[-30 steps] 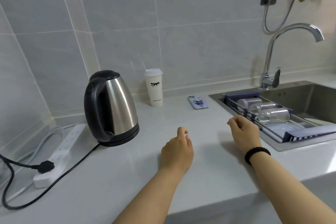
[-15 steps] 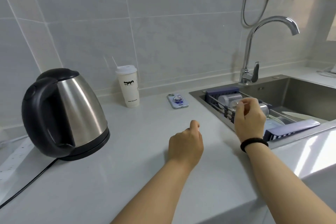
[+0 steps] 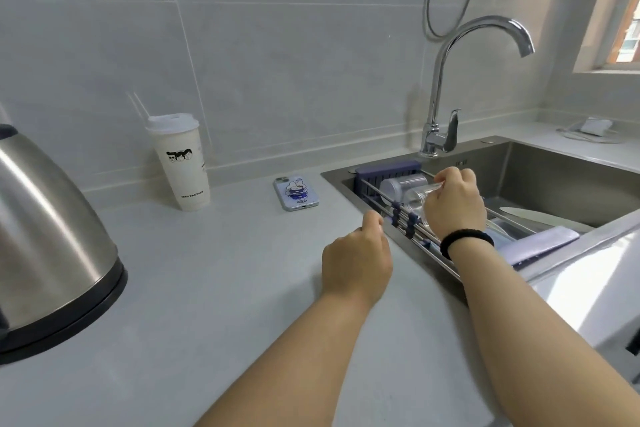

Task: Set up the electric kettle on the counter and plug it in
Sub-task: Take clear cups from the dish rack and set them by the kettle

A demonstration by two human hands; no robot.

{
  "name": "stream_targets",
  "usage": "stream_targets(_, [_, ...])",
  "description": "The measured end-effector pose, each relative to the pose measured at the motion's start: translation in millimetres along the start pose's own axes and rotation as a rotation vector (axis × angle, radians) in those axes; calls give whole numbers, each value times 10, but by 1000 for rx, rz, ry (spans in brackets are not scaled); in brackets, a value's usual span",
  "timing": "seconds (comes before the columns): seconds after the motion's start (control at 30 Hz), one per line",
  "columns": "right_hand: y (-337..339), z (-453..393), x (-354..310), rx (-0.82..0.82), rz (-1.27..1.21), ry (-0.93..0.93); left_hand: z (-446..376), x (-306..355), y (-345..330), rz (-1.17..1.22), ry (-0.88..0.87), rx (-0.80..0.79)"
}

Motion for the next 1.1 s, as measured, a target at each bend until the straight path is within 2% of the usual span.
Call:
stream_targets(0.13, [-85,-192,34,-202,128,-29,-27,15,-8,28,28,-23])
stream_targets(0.47, [-293,-448,418,-502,353,19,-111,-24,-9,59,94,-40])
stream_targets(0.77, [-433,-335,482,-736,475,68,-107,0,11,16,133,-97])
stream_targets(0.83, [-434,-326,475,-756,516,84,-100,17,20,11,129,-107])
stream_targets(1.1, [-474,-287,550,-648,552,68,-95,25,24,-8,131,-126])
Point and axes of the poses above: each hand's wrist, its own z-axis away from the middle knuckle, its own y-axis out of the back of the hand, x = y × z, the point moved 3 cm from there along -z, towards the middle knuckle, and after that the axes turned 6 degrees about y, right-handed, at the moved point
